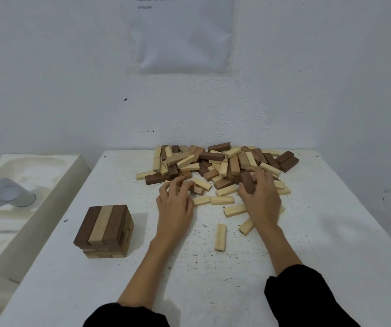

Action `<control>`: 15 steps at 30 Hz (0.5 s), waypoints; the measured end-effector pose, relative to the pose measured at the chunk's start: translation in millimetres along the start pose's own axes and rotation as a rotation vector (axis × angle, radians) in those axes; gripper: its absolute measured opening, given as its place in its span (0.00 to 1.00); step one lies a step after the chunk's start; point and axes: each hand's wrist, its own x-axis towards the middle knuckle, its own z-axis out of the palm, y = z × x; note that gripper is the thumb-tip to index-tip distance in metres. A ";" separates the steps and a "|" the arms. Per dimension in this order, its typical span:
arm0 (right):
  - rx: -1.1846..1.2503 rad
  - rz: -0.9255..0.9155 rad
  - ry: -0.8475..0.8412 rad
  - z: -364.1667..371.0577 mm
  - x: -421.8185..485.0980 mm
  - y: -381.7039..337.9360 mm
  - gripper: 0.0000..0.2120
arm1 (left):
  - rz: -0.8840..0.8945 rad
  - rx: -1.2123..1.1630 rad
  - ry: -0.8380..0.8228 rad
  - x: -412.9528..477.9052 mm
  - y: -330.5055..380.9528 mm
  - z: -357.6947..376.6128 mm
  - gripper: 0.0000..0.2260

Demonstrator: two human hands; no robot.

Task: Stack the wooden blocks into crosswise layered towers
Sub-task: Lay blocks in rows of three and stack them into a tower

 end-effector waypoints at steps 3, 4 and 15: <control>-0.099 -0.018 -0.045 2.0 3.6 -0.3 0.22 | -0.003 0.004 -0.003 0.6 -1.0 1.1 0.16; -0.130 -0.015 -0.066 2.3 5.0 -0.1 0.24 | -0.002 0.005 -0.001 0.6 -1.3 1.3 0.16; -0.184 0.114 -0.078 8.6 17.6 -3.4 0.24 | 0.009 0.011 0.010 1.8 -2.3 3.0 0.15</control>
